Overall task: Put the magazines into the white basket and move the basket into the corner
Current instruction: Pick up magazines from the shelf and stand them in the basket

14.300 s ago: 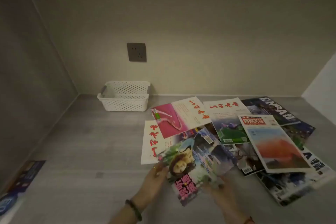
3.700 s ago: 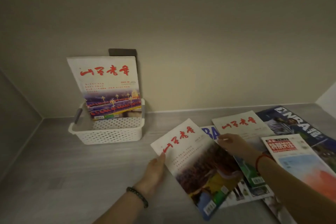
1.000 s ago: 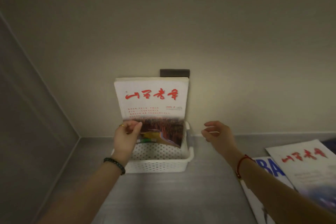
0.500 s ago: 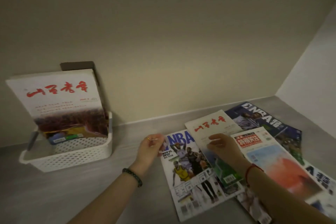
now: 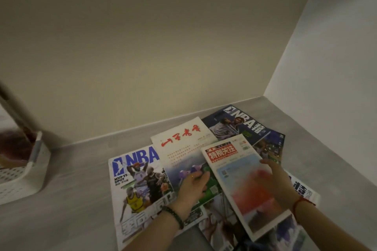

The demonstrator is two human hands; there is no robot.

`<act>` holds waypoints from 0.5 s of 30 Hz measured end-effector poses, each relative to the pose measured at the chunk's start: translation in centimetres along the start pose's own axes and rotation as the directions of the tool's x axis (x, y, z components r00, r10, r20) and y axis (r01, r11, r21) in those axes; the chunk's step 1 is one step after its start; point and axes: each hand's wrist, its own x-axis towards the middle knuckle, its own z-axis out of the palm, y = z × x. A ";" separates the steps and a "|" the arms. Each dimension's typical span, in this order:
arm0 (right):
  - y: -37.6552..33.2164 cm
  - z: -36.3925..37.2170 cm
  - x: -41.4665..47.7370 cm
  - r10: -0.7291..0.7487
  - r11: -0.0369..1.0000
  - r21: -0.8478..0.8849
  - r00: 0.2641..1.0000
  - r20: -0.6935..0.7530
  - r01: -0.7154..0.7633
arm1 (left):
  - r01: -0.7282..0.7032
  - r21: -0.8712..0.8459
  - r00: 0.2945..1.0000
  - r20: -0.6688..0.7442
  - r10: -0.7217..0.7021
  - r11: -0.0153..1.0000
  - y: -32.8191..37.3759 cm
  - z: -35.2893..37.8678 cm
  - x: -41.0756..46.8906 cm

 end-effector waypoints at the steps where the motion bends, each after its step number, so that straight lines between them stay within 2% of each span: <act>1: 0.9 -0.6 0.1 -0.006 0.999 -0.041 1.000 0.010 0.006 | -0.001 0.005 1.000 0.010 0.001 1.000 -0.2 1.0 0.3; 5: 3.5 -1.5 -0.3 0.101 0.988 -0.127 0.990 0.098 -0.088 | 0.032 -0.063 0.998 0.052 -0.029 0.997 -0.5 3.3 1.0; 10: 3.6 -1.2 -0.5 0.187 0.964 -0.222 0.965 0.183 -0.145 | 0.016 0.015 1.000 0.013 -0.016 1.000 -0.6 4.1 1.1; 12: 3.3 -1.2 -0.6 0.162 0.975 -0.179 0.975 0.153 -0.133 | -0.012 0.047 1.000 0.018 0.011 0.999 -0.4 4.2 0.9; 15: 2.0 -1.3 -1.1 0.051 0.999 -0.023 0.993 0.104 -0.049 | -0.074 0.070 0.997 0.017 0.073 0.995 -0.2 4.0 0.3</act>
